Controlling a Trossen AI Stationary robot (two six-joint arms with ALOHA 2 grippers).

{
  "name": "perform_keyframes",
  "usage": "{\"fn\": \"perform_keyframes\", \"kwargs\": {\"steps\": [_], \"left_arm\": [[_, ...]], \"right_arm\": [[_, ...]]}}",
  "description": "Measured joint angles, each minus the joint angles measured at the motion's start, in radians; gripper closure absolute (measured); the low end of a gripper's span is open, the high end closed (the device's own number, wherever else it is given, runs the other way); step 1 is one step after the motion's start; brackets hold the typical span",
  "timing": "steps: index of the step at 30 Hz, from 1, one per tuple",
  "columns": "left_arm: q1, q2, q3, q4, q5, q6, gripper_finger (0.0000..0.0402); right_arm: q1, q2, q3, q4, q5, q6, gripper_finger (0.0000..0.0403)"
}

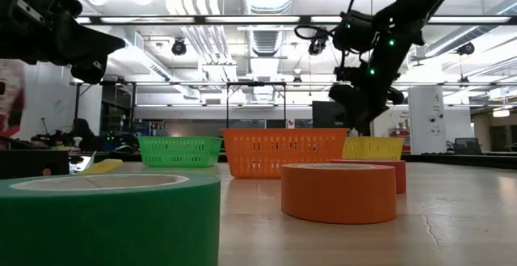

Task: Pick and place Stapler, Stapler remover, tape
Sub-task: Put the red tape into the yellow bin

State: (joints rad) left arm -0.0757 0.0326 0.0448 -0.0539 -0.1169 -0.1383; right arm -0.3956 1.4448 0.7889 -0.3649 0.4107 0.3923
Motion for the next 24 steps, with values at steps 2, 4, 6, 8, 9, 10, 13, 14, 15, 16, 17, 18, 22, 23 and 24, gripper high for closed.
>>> {"fn": "perform_keyframes", "kwargs": {"steps": [2, 4, 6, 8, 9, 10, 13, 14, 15, 16, 17, 18, 22, 23, 24], "left_arm": [[0.000, 0.000, 0.000, 0.000, 0.000, 0.000, 0.0392], [0.000, 0.000, 0.000, 0.000, 0.000, 0.000, 0.0392], [0.000, 0.000, 0.000, 0.000, 0.000, 0.000, 0.0392], [0.000, 0.000, 0.000, 0.000, 0.000, 0.000, 0.0392], [0.000, 0.000, 0.000, 0.000, 0.000, 0.000, 0.0392], [0.000, 0.000, 0.000, 0.000, 0.000, 0.000, 0.0392], [0.000, 0.000, 0.000, 0.000, 0.000, 0.000, 0.0392], [0.000, 0.000, 0.000, 0.000, 0.000, 0.000, 0.0392], [0.000, 0.000, 0.000, 0.000, 0.000, 0.000, 0.0392], [0.000, 0.000, 0.000, 0.000, 0.000, 0.000, 0.0392], [0.000, 0.000, 0.000, 0.000, 0.000, 0.000, 0.0392], [0.000, 0.000, 0.000, 0.000, 0.000, 0.000, 0.0392], [0.000, 0.000, 0.000, 0.000, 0.000, 0.000, 0.0392], [0.000, 0.000, 0.000, 0.000, 0.000, 0.000, 0.0392], [0.000, 0.000, 0.000, 0.000, 0.000, 0.000, 0.0392]], "right_arm": [[0.033, 0.000, 0.007, 0.000, -0.001, 0.000, 0.0226], [0.070, 0.000, 0.015, -0.001, -0.008, 0.000, 0.0225], [0.108, 0.000, 0.028, -0.001, -0.025, 0.000, 0.0225], [0.150, 0.000, 0.043, 0.001, -0.038, -0.001, 0.0228], [0.172, 0.000, 0.049, 0.002, -0.046, -0.004, 0.0229], [0.195, 0.000, 0.054, 0.003, -0.050, -0.003, 0.0230], [0.265, 0.000, 0.061, 0.003, -0.054, -0.001, 0.0234], [0.287, 0.000, 0.062, 0.002, -0.056, 0.006, 0.0235], [0.312, 0.000, 0.063, 0.002, -0.057, 0.016, 0.0236], [0.334, 0.000, 0.064, 0.003, -0.063, 0.025, 0.0237], [0.356, 0.000, 0.066, 0.003, -0.078, 0.033, 0.0238], [0.378, 0.000, 0.068, 0.002, -0.096, 0.043, 0.0239], [0.463, 0.000, 0.069, 0.003, -0.184, 0.084, 0.0244], [0.486, 0.000, 0.068, 0.003, -0.212, 0.104, 0.0245], [0.509, 0.000, 0.067, 0.003, -0.236, 0.122, 0.0246]]}}
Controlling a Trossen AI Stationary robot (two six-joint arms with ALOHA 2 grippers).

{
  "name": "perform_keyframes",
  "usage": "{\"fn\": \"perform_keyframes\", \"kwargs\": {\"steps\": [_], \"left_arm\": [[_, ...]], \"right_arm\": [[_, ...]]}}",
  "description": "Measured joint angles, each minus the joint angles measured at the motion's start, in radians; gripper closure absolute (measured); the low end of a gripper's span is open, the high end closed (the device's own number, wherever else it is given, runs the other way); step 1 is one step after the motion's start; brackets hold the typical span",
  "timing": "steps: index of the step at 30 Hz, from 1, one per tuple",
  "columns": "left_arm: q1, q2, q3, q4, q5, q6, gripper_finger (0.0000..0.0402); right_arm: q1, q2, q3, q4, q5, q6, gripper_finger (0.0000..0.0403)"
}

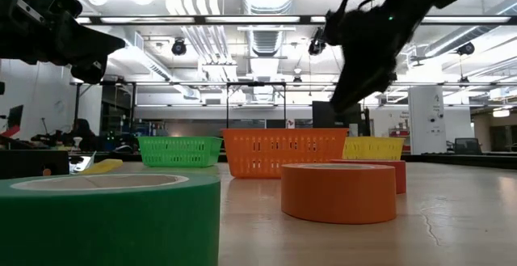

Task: Pick and place Stapler, Stapler remover, tape
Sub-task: Put the red tape into the yellow bin

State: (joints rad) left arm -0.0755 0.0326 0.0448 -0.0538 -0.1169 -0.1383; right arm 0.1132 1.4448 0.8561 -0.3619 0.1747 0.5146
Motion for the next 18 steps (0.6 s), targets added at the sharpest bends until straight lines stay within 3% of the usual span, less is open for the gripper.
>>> {"fn": "perform_keyframes", "kwargs": {"steps": [9, 18], "left_arm": [[0.000, 0.000, 0.000, 0.000, 0.000, 0.000, 0.0392], [0.000, 0.000, 0.000, 0.000, 0.000, 0.000, 0.0392]], "right_arm": [[0.194, 0.044, 0.002, 0.004, -0.026, 0.159, 0.0255], [0.241, 0.157, 0.003, 0.057, -0.018, 0.330, 0.0255]]}}
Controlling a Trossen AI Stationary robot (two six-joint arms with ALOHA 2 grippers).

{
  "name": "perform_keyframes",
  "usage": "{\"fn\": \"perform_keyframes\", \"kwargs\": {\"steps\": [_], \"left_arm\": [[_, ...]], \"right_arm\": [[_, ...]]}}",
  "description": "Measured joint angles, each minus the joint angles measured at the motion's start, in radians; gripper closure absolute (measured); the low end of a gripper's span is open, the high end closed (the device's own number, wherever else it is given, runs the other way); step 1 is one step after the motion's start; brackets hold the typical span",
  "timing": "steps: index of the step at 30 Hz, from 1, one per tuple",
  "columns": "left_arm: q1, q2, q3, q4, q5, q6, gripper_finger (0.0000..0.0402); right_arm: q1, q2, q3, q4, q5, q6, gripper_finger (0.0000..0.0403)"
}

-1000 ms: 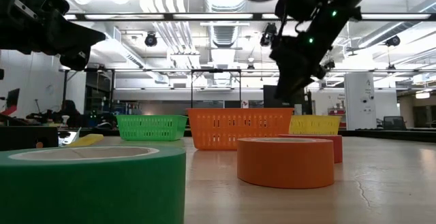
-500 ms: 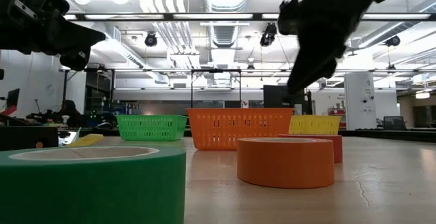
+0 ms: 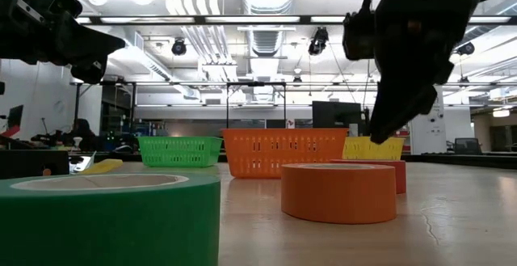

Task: Pick and place Stapler, Stapler remover, tape
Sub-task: Put the red tape into the yellow bin

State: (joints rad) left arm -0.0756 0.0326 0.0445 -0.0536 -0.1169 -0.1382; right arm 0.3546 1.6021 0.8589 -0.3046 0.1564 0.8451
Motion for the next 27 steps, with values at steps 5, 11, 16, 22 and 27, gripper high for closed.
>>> {"fn": "perform_keyframes", "kwargs": {"steps": [5, 11, 16, 22, 27], "left_arm": [[0.000, 0.000, 0.000, 0.000, 0.000, 0.000, 0.0392], [0.000, 0.000, 0.000, 0.000, 0.000, 0.000, 0.0392], [0.000, 0.002, 0.000, 0.000, 0.000, 0.000, 0.0392], [0.000, 0.003, 0.000, 0.000, 0.000, 0.000, 0.0392], [0.000, 0.003, 0.000, 0.000, 0.000, 0.000, 0.0392]], "right_arm": [[0.007, 0.063, 0.037, 0.025, 0.000, -0.004, 0.0262], [0.010, 0.129, 0.090, 0.017, 0.000, -0.014, 0.0271], [0.011, 0.153, 0.123, -0.012, 0.007, -0.037, 0.0280], [0.026, 0.143, 0.132, -0.064, 0.004, -0.064, 0.0295], [0.053, 0.116, 0.134, -0.060, -0.001, -0.077, 0.0306]]}}
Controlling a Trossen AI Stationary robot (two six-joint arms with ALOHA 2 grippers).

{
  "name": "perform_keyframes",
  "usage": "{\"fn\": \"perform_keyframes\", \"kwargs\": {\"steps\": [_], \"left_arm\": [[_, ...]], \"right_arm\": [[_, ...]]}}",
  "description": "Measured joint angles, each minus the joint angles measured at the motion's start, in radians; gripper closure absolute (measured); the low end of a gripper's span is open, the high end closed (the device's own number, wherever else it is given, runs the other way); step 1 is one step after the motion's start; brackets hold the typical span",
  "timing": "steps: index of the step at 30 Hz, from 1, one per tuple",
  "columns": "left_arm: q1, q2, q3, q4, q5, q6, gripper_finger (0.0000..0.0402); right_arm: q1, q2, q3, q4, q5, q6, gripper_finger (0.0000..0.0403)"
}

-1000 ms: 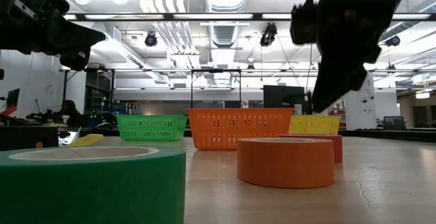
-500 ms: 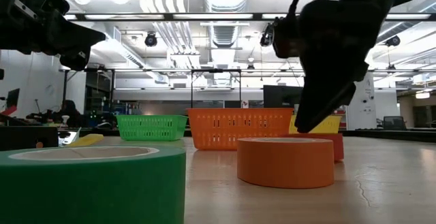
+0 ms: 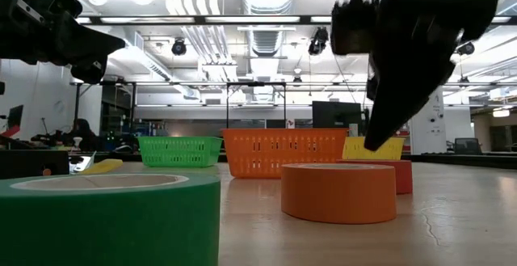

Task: Pick and place Stapler, Stapler remover, tape
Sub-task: Put the red tape into the yellow bin

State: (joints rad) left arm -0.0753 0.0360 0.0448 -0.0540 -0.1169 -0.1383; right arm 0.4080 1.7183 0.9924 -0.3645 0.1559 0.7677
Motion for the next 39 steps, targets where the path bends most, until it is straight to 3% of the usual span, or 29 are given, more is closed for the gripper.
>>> {"fn": "perform_keyframes", "kwargs": {"steps": [10, 21, 39], "left_arm": [[0.000, 0.000, 0.000, 0.000, 0.000, 0.000, 0.0392], [0.000, 0.000, 0.000, 0.000, 0.000, 0.000, 0.0392], [0.000, 0.000, 0.000, 0.000, 0.000, 0.000, 0.0392]], "right_arm": [[0.006, -0.003, -0.003, -0.070, 0.112, 0.057, 0.0293], [0.014, -0.001, -0.026, -0.021, 0.117, 0.090, 0.0248], [0.033, 0.007, -0.066, 0.016, 0.117, 0.147, 0.0278]]}}
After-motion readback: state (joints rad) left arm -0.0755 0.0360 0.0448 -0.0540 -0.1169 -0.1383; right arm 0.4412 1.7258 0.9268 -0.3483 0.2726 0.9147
